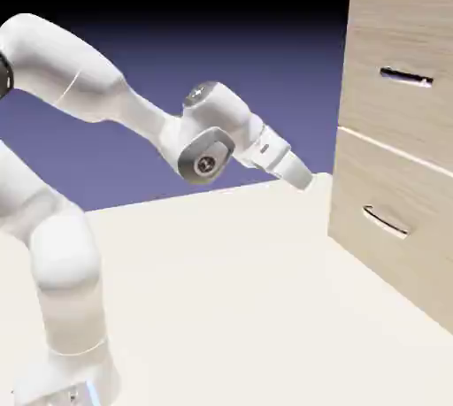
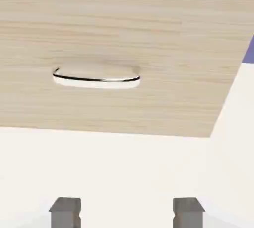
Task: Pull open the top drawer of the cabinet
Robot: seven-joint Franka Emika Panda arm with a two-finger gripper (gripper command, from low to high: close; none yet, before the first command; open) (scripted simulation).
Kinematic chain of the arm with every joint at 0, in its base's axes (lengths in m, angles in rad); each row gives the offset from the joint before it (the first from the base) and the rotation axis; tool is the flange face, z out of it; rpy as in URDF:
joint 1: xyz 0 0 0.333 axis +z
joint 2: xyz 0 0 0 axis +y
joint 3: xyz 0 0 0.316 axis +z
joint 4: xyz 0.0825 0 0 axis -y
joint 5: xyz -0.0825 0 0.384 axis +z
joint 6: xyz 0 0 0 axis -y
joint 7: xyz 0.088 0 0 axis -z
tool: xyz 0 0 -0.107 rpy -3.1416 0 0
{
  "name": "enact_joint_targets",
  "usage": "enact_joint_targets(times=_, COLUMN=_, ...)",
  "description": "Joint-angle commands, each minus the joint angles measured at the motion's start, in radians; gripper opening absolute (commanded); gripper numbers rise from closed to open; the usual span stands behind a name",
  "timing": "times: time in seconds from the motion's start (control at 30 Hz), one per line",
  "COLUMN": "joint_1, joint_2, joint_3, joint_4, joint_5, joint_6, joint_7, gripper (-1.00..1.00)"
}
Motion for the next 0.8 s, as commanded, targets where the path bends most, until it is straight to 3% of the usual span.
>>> enact_joint_targets(times=0.0, joint_1=0.034, joint_2=-0.014, joint_3=-0.020, joint_4=0.016, joint_5=-0.044, joint_6=-0.013, joint_7=-0.006, gripper=0.00)
enact_joint_targets(times=0.77, joint_1=0.820, joint_2=-0.342, joint_3=-0.478, joint_4=0.383, joint_5=-1.044, joint_6=-0.308, joint_7=-0.138, gripper=0.00)
